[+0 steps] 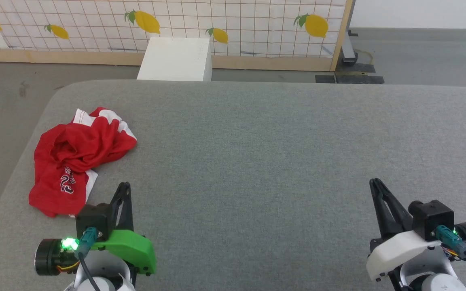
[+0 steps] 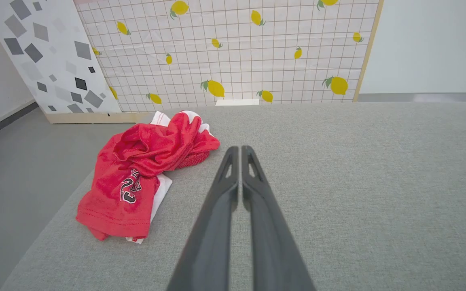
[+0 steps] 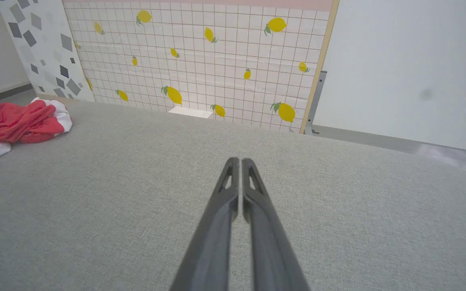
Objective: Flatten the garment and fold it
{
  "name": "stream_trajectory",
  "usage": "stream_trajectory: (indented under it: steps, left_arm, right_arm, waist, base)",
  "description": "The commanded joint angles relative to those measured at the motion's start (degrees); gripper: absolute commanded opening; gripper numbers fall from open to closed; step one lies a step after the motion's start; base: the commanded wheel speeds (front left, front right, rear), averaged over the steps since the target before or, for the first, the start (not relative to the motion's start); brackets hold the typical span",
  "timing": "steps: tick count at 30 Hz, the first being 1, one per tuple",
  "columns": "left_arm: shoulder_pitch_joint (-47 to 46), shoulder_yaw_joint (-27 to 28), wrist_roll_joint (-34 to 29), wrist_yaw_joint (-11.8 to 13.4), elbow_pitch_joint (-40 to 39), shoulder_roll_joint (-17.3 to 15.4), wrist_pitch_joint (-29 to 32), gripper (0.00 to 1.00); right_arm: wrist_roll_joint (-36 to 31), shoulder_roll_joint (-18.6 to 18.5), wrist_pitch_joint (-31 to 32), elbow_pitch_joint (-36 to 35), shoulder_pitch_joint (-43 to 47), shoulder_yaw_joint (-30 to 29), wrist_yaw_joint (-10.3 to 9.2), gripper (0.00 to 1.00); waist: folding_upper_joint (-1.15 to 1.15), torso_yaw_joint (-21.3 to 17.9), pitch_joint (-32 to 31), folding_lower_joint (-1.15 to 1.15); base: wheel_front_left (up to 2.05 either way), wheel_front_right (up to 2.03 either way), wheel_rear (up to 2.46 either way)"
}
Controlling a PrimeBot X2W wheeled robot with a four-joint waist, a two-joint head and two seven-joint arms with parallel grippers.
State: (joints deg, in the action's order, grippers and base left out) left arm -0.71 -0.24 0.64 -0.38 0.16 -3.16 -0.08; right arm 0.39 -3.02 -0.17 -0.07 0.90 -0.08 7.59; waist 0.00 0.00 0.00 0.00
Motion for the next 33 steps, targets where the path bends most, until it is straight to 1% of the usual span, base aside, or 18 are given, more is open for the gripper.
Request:
stream_trajectory:
  steps: [1, 9, 15, 23, 33]
  left_arm:
    - [0.0, -0.04, 0.03, 0.01, 0.01, -0.01, -0.01, 1.0]
    - [-0.34, -0.76, 0.48, 0.41, 0.62, 0.0, -0.7, 1.0]
    - [-0.71, -1.19, 0.88, 0.88, 1.32, -0.03, -1.45, 1.0]
    - [-0.89, -1.41, 1.45, 1.63, 1.98, -0.45, -2.4, 1.0]
    - [-0.56, -1.37, 2.48, 2.58, 2.13, -1.16, -3.58, 1.0]
  right_arm:
    - [0.01, -0.01, -0.01, 0.0, 0.01, -0.01, 0.0, 1.0]
    - [0.11, -0.01, -0.5, 0.21, -0.17, -0.1, -0.01, 1.0]
    - [0.17, -0.01, -1.06, 0.4, -0.2, -0.16, -0.01, 1.0]
    - [0.36, 0.0, -1.63, 0.71, -0.21, -0.05, -0.02, 1.0]
    - [0.66, 0.02, -2.38, 1.05, -0.35, 0.24, -0.02, 1.0]
  waist:
    - [0.0, 0.0, 0.0, 0.0]
    - [0.0, 0.24, 0.0, 0.0]
    - [0.0, 1.28, -0.04, 0.0]
    - [0.0, 4.09, -0.16, 0.0]
    - [0.0, 8.67, -0.2, 0.0]
  base:
    - [0.0, 0.0, 0.0]
    - [0.0, 0.0, 0.0]
    - [0.0, 0.0, 0.0]
    - [0.0, 0.0, 0.0]
    - [0.0, 0.0, 0.0]
